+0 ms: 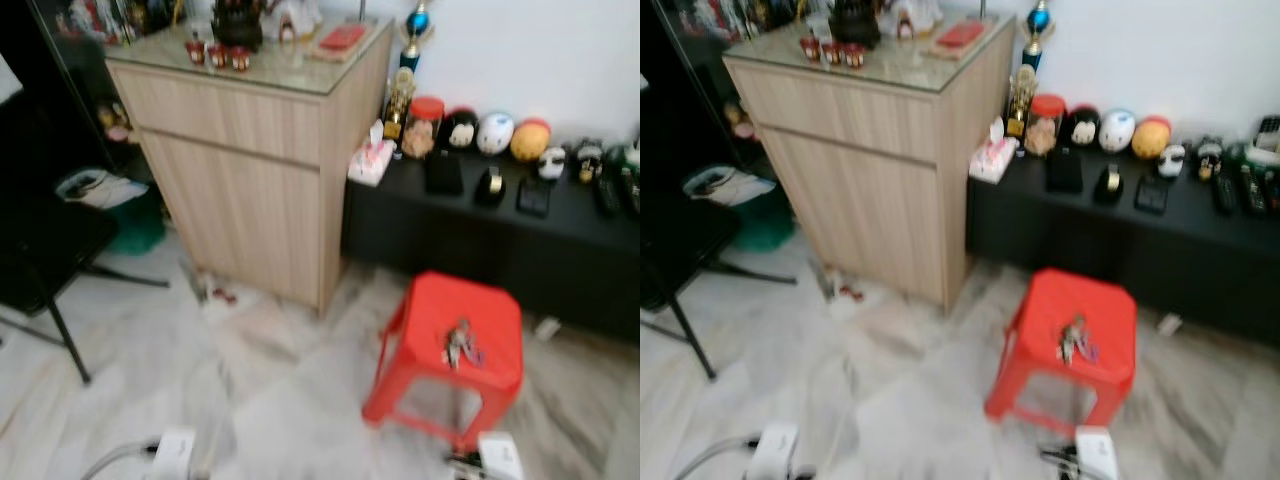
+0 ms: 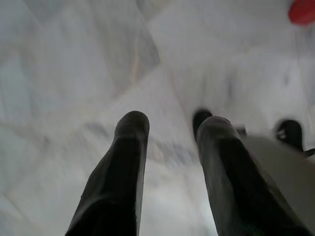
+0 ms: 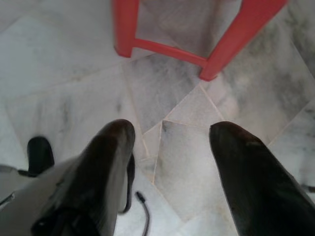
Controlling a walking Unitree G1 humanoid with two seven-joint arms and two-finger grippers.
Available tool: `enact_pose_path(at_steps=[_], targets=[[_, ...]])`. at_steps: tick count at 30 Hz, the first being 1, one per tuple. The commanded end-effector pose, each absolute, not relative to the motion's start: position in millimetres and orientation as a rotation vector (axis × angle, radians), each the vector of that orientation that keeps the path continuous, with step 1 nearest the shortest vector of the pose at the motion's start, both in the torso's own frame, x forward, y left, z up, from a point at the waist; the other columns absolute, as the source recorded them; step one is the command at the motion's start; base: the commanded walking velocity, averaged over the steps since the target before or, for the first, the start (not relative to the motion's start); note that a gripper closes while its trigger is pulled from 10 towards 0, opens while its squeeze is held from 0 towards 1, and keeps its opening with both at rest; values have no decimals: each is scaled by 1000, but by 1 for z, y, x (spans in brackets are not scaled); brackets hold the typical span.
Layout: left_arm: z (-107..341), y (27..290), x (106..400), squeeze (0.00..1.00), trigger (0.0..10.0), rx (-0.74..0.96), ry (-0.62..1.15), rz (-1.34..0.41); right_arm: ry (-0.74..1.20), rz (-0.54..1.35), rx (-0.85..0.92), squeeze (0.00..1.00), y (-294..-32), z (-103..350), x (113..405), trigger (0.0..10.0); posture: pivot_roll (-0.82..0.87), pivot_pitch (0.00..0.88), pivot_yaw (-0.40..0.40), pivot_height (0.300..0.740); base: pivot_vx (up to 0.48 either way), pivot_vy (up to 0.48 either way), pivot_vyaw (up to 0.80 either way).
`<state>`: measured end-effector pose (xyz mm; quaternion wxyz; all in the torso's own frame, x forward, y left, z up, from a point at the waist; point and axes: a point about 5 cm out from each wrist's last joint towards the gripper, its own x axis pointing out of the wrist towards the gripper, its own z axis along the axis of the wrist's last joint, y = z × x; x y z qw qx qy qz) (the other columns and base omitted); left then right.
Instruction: Hang keys on a hook
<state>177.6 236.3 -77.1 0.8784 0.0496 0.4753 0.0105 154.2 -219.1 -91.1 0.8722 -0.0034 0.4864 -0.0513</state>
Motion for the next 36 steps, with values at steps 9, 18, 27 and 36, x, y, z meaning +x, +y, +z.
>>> enact_pose_path(at_steps=[9,18,27,36], targets=[[-77,229,181,0,10000,91,988,12,1041,-162,20,0,-229,-91,151,10000,-92,13,-18,740,299,0,-96],[-78,228,181,0,10000,88,988,11,1042,-189,54,0,-230,-91,150,10000,-87,12,-23,740,288,0,-726],[-78,228,181,0,10000,98,988,9,1016,-198,69,0,-231,-90,151,10000,-88,25,-30,740,27,0,-138],[-78,230,179,0,10000,107,987,11,932,-242,113,0,-230,-88,152,10000,-85,23,-16,740,0,0,0]])
